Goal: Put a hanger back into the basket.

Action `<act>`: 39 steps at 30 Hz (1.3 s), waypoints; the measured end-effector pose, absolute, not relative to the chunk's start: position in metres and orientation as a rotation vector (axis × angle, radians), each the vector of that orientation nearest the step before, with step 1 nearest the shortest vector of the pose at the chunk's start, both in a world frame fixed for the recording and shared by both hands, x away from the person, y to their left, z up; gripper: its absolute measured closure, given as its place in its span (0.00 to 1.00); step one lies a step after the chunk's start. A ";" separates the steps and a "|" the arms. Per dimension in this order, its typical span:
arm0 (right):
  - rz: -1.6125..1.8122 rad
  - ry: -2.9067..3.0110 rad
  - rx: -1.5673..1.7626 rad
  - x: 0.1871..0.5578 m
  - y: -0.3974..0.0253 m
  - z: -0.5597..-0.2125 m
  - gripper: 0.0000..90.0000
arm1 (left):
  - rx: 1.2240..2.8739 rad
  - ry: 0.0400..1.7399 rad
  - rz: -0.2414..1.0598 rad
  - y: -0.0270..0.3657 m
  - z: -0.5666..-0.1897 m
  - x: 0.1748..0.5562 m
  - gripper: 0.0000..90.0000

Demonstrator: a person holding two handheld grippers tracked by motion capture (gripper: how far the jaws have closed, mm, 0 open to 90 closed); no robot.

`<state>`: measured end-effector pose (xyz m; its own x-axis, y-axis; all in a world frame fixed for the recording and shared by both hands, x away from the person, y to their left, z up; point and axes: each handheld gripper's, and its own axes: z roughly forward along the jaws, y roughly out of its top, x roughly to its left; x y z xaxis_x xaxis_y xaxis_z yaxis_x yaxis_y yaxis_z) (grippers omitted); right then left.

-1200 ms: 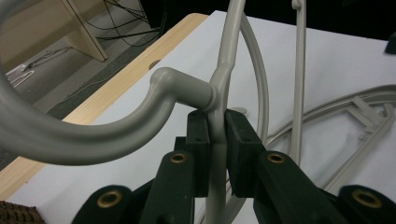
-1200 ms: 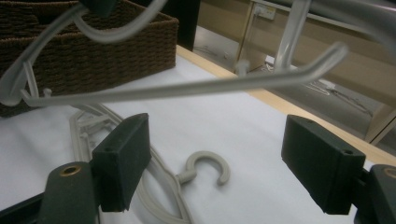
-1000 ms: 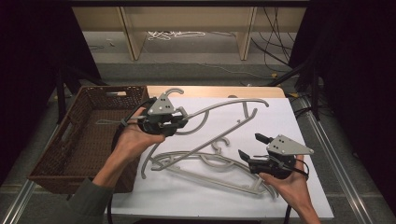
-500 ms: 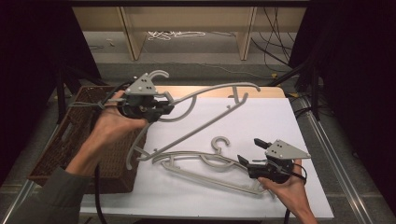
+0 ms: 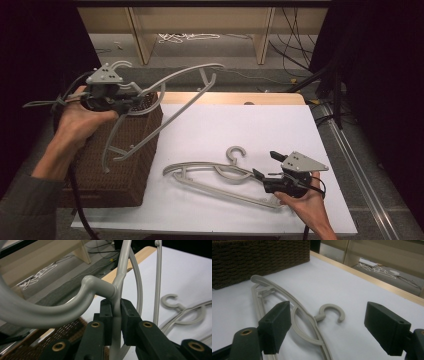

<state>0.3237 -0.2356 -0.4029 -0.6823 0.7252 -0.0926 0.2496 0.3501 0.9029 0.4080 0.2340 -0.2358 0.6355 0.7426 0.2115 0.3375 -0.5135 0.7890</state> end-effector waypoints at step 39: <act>1.282 2.150 0.878 0.326 -0.236 -0.411 0.24 | 2.110 1.162 0.830 0.354 -0.312 0.426 0.90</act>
